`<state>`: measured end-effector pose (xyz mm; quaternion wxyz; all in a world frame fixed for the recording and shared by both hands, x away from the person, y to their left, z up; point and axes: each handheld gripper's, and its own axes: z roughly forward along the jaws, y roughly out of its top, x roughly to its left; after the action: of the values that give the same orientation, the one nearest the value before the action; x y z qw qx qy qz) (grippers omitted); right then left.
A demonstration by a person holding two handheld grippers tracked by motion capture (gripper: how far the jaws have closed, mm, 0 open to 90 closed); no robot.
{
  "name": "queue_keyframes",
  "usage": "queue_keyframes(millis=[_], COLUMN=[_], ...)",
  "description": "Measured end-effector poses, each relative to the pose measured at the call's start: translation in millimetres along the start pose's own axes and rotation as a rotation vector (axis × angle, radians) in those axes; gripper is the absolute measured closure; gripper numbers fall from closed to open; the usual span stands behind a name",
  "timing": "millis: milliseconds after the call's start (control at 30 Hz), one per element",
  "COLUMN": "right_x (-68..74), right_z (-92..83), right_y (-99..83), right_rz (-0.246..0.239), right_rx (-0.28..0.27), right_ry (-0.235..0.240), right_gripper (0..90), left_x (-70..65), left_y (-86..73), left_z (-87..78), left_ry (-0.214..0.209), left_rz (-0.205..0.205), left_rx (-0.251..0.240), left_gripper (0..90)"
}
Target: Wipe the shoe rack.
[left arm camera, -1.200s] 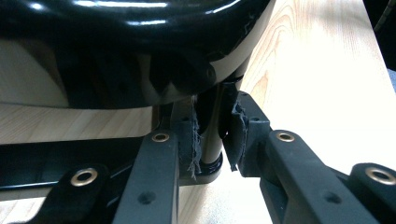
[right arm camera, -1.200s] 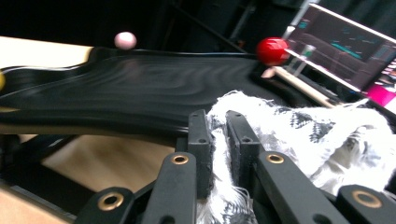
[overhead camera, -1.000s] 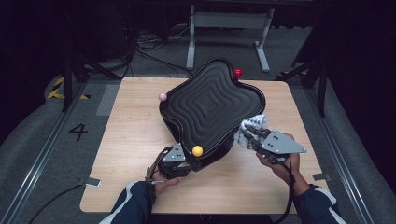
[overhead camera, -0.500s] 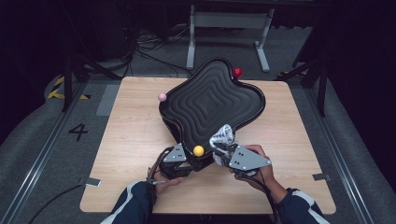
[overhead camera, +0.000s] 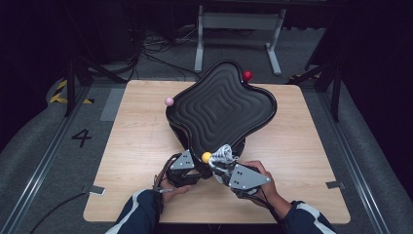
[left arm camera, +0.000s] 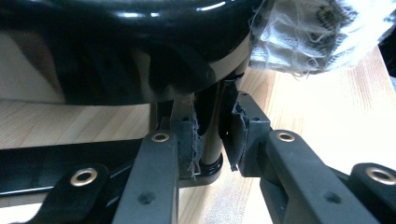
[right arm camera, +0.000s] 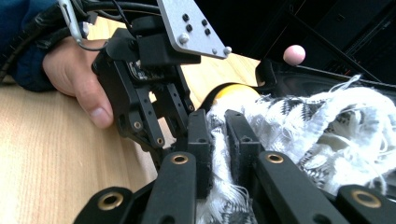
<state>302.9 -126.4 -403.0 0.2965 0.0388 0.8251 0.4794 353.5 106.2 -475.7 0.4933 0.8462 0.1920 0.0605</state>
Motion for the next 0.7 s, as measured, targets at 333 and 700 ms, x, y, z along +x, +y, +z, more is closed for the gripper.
queue_keyframes(millis=[333,700], right_x=[-40.1,-93.1], right_z=[-25.0,-59.0], right_y=[-13.1,-25.4], right_rz=[0.076,0.164], right_rx=[-0.017,-0.042], right_ry=[-0.142,-0.309], right_gripper=[82.3,82.3], left_x=[0.9,2.6], left_y=[0.0,0.7], left_z=[0.0,-0.2], left_ry=[0.001,0.006], left_rz=[-0.007,-0.006], left_rx=[0.000,0.004], left_gripper=[73.8,73.8])
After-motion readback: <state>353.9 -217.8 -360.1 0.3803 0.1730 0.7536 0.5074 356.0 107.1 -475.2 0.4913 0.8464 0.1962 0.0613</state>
